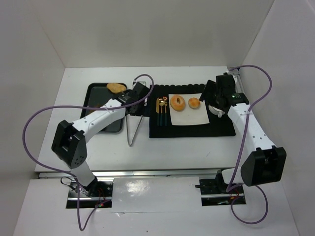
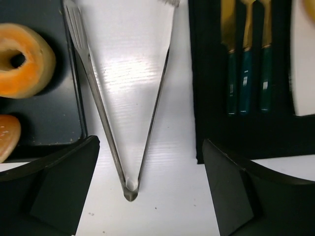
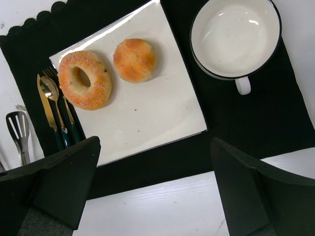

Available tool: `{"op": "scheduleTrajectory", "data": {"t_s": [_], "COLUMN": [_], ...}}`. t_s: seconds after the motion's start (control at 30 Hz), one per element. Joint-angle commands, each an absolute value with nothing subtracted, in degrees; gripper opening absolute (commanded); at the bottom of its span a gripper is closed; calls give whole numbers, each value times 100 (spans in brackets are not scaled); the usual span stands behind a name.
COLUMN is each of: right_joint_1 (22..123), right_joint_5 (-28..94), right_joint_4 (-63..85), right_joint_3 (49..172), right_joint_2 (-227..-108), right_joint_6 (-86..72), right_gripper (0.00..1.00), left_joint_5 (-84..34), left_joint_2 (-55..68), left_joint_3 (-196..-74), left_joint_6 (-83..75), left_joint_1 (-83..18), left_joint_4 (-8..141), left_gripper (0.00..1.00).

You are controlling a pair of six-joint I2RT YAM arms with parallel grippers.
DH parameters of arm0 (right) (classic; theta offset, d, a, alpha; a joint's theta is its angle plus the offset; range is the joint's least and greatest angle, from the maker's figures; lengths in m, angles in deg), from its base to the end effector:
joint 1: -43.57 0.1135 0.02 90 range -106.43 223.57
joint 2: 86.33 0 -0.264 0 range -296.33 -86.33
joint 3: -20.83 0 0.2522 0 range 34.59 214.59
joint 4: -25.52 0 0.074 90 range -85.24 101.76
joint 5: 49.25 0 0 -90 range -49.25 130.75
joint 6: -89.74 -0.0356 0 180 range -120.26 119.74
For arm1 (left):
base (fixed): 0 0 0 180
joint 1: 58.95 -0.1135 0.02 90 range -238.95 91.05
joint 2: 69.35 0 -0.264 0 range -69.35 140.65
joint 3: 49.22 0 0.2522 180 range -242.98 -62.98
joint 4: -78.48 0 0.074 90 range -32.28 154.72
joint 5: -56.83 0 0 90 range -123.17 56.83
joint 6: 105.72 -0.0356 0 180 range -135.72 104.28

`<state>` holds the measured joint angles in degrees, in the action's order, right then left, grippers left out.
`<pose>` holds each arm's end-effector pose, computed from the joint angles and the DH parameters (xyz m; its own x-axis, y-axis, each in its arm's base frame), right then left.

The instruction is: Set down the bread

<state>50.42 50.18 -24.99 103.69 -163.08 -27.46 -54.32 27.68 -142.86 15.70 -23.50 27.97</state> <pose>0.2869 0.0286 0.3210 -0.6185 0.3799 -0.6879 0.3163 0.9217 0.2246 0.3066 -0.2025 0.2740 -0.7534 -0.0604 -0.6548 -0.0293 0.9979 -0.0584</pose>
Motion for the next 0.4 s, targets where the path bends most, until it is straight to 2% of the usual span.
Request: {"op": "scheduleTrajectory", "data": {"t_s": [0.0,0.37], "right_joint_1": [5007,5007], "right_joint_5": [5164,5024], "right_joint_4": [-2480,-2278], "right_joint_3": [10534,10279], "right_joint_2": [-16244,-16358], "right_joint_6": [-2777,-2839], "right_gripper": [100,100], "left_joint_5": [-5514,-5041], "left_joint_2": [2058,1327], "left_joint_3": [-14927,-15298], "left_joint_6": [1382,1487], "left_joint_1": [-2370,-2862], "left_joint_4": [2456,2561], "left_gripper": [99,99]}}
